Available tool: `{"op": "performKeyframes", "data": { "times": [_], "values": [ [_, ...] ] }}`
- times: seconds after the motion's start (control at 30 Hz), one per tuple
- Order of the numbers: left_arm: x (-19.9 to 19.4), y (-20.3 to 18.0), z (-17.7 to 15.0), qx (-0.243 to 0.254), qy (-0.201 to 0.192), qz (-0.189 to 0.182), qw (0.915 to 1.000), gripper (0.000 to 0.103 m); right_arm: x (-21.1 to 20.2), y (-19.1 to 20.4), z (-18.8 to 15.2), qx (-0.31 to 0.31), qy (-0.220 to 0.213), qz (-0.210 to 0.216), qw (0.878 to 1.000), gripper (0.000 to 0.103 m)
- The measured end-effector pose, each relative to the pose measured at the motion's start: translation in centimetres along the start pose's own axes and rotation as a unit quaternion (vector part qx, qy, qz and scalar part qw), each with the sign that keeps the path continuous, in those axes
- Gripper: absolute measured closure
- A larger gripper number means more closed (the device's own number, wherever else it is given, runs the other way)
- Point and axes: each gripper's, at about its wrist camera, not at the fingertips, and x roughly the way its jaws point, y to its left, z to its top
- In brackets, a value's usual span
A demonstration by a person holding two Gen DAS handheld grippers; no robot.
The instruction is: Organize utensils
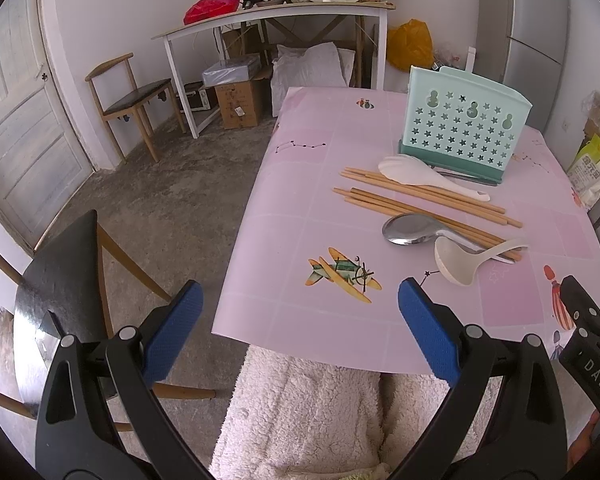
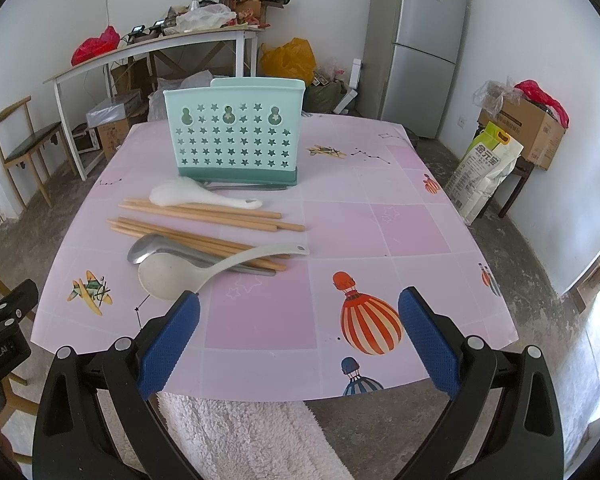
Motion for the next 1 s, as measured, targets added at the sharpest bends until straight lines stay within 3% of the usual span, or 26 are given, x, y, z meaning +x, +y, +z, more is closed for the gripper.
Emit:
{"op": "performKeyframes", "data": {
  "times": [1.0],
  "values": [
    [0.85,0.21,0.23,0.002,0.006,0.006,1.0,0.009,0.29,-0.62,0.17,0.003,0.0,0.003,1.0,0.006]
  ]
}}
